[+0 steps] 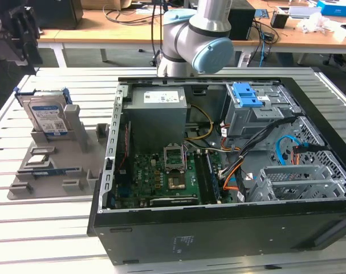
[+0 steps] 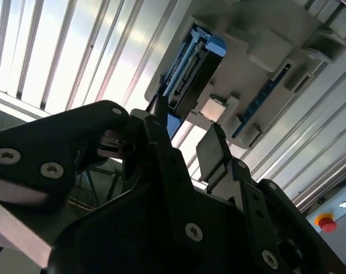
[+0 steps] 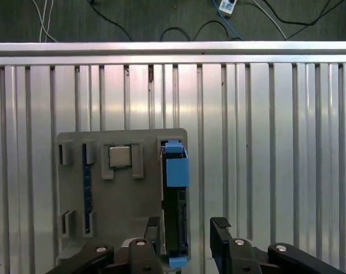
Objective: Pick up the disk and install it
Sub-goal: 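Pick up the disk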
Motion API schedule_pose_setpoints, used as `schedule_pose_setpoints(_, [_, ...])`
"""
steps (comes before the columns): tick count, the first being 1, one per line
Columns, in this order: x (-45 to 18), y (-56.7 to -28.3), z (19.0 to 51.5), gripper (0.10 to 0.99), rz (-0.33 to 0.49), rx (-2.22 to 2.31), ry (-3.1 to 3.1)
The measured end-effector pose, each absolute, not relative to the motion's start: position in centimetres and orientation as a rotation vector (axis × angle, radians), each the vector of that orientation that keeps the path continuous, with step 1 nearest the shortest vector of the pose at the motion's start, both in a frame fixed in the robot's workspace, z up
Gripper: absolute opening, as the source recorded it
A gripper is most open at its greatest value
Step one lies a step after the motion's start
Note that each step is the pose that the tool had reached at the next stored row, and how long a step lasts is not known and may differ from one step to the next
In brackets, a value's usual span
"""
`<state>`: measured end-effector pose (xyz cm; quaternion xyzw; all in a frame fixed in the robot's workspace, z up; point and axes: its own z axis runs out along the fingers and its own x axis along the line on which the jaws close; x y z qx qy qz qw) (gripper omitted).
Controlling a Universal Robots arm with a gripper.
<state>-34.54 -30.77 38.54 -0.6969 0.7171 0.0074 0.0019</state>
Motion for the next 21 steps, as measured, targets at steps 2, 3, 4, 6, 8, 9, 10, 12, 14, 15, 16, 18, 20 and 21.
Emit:
schedule_pose_setpoints(2, [-34.6, -30.8, 38.4, 0.482, 0.023, -2.172, 2.264])
schedule_pose_setpoints(3, [-34.7, -30.8, 38.4, 0.482, 0.023, -2.172, 2.264])
schedule_pose_setpoints(4, [-34.8, -30.8, 38.3, 0.482, 0.023, -2.172, 2.264])
schedule_pose_setpoints(6, [-35.2, -30.8, 38.1, 0.482, 0.023, -2.172, 2.264])
schedule_pose_setpoints(8, [-35.6, -30.8, 38.0, 0.482, 0.023, -2.172, 2.264])
schedule_pose_setpoints(9, [-35.8, -30.8, 37.9, 0.482, 0.023, -2.172, 2.264])
schedule_pose_setpoints(10, [-35.9, -30.8, 37.8, 0.482, 0.023, -2.172, 2.264])
schedule_pose_setpoints(12, [-36.0, -30.8, 37.7, 0.482, 0.023, -2.172, 2.264])
schedule_pose_setpoints(14, [-36.0, -30.8, 37.5, 0.482, 0.023, -2.172, 2.264])
schedule_pose_setpoints(15, [-36.0, -30.8, 37.2, 0.482, 0.023, -2.172, 2.264])
schedule_pose_setpoints(16, [-36.0, -30.8, 37.1, 0.482, 0.023, -2.172, 2.264])
schedule_pose_setpoints(18, [-36.0, -30.8, 36.8, 0.482, 0.023, -2.172, 2.264])
schedule_pose_setpoints(20, [-36.0, -30.8, 36.6, 0.482, 0.023, -2.172, 2.264])
schedule_pose_setpoints(21, [-36.0, -30.8, 36.4, 0.482, 0.023, -2.172, 2.264])
